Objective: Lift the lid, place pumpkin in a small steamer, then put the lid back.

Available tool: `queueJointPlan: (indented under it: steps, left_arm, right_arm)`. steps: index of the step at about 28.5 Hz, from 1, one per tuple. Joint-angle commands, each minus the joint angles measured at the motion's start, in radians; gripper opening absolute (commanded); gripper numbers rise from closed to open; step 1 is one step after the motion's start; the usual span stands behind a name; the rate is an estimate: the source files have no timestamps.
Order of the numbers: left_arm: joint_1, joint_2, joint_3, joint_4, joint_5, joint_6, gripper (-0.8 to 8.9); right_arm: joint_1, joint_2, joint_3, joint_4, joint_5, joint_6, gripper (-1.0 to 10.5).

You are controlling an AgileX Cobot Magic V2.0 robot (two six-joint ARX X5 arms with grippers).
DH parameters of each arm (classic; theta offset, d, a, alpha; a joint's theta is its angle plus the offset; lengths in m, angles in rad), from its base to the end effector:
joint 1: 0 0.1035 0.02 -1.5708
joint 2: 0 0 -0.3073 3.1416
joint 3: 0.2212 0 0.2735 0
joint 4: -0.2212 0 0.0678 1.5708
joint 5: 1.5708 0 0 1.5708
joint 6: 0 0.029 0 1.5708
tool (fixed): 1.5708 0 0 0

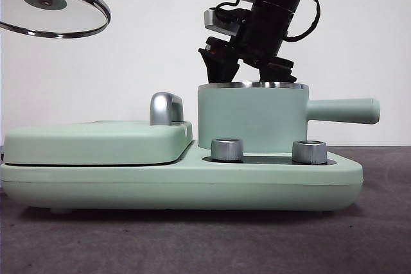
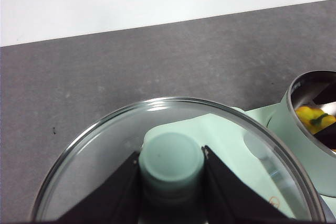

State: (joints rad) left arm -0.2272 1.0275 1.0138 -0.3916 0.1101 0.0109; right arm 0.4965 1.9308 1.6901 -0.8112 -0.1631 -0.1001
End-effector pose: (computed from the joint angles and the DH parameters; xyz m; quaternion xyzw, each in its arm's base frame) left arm 0.2113 -0.0521 0.3848 0.0170 0.2000 -0.1655 0.9656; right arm 0.3930 0.2183 0.3020 -0.1241 0.4804 0.3045 0.8130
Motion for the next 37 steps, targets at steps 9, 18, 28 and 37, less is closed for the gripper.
queueJointPlan:
  steps: [9, 18, 28, 37]
  left_arm:
    - [-0.001, 0.005, 0.017, 0.034, 0.002, 0.005, 0.10]
    - [-0.001, 0.005, 0.017, 0.042, 0.002, 0.004, 0.10]
    - [-0.012, 0.008, 0.017, 0.060, 0.087, 0.026, 0.10]
    - [-0.086, 0.062, 0.017, 0.170, 0.155, 0.069, 0.10]
  right_arm:
    - [0.001, -0.277, -0.058, 0.003, 0.017, 0.034, 4.0]
    - [-0.002, -0.639, -0.546, 0.291, 0.068, 0.049, 4.0]
    - [-0.002, -0.949, -0.846, 0.368, 0.085, 0.080, 3.0]
    - [-0.002, -1.202, -0.948, 0.205, 0.080, 0.123, 3.0]
